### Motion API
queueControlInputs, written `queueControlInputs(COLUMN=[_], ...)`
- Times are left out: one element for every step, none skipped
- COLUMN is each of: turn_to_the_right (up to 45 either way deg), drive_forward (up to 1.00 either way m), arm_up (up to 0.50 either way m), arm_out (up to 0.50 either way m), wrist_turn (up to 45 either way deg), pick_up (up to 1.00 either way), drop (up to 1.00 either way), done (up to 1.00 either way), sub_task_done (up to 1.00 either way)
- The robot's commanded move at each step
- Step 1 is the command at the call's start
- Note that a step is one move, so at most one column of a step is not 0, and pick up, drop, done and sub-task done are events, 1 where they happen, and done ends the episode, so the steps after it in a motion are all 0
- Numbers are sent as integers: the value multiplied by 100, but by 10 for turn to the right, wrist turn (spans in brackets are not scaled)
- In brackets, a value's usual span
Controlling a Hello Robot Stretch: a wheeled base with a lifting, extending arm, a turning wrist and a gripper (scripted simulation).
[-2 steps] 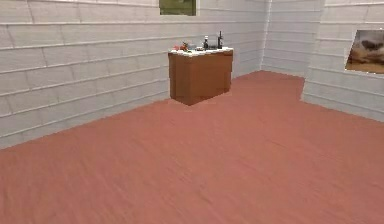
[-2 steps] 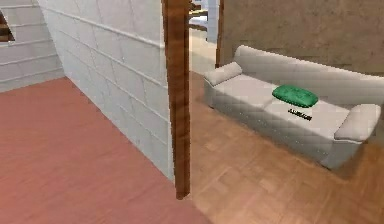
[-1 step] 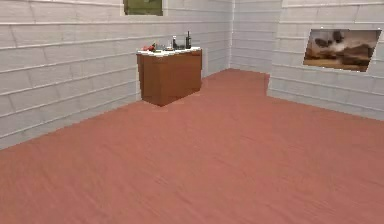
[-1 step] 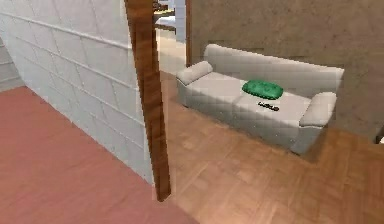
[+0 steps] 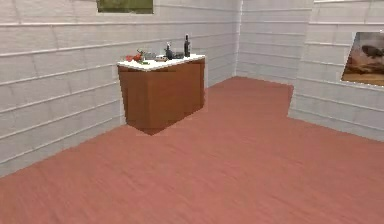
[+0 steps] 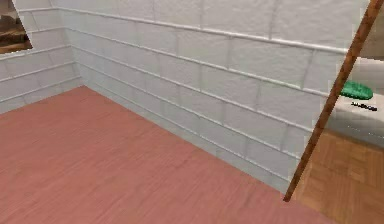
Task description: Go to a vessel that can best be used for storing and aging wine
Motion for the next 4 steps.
queueControlInputs(turn_to_the_right=[0, 30, 0, 60], drive_forward=[100, 0, 100, 0], arm_up=[0, 0, 0, 0], arm_out=[0, 0, 0, 0], wrist_turn=[0, 0, 0, 0], pick_up=[0, 0, 0, 0], drop=[0, 0, 0, 0], done=[0, 0, 0, 0], sub_task_done=[0, 0, 0, 0])
